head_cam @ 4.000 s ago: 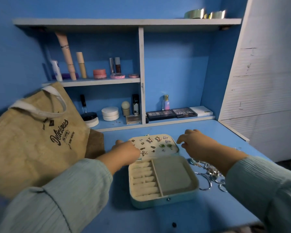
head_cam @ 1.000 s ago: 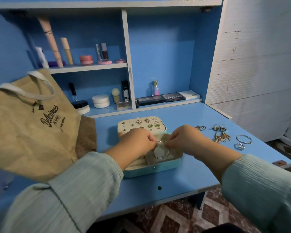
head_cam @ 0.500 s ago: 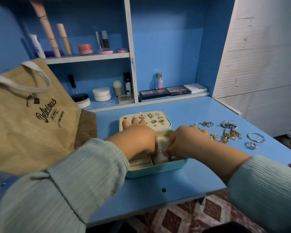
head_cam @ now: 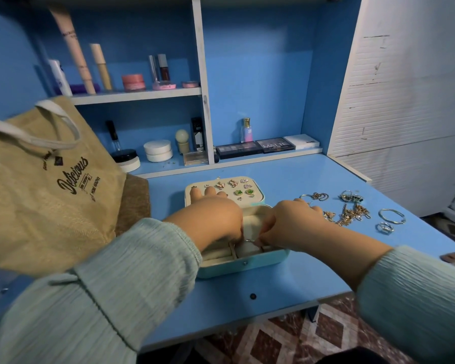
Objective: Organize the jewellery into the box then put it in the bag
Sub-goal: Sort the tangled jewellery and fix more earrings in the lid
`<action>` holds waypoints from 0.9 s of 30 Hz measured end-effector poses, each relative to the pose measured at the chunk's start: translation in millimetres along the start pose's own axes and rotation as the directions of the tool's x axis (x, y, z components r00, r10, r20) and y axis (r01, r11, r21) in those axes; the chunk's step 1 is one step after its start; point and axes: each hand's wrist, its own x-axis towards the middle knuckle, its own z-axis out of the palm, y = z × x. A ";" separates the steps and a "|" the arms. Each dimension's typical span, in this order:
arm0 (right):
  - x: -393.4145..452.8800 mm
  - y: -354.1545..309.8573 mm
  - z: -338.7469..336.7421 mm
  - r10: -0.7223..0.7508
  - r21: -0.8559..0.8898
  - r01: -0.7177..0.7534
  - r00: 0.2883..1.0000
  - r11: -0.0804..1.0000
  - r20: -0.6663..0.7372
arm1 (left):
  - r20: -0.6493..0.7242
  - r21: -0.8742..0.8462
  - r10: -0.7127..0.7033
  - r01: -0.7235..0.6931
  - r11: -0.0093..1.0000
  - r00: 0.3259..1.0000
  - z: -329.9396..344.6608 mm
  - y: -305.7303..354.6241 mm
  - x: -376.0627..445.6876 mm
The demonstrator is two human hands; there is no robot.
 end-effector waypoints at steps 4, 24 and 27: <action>-4.2 7.3 -6.1 -0.024 0.058 0.026 0.999 0.998 -0.039 | -0.019 -0.026 0.012 -0.013 1.000 1.000 -4.6 5.4 -1.6; -1.8 119.8 -54.2 0.100 0.090 -0.095 0.994 0.991 -0.053 | -0.258 -0.182 0.112 -0.162 0.970 0.960 -36.7 78.4 64.3; 17.0 126.9 -45.1 0.087 0.052 -0.083 0.994 0.995 -0.065 | -0.236 -0.159 0.089 -0.129 0.979 0.968 -31.8 81.2 80.7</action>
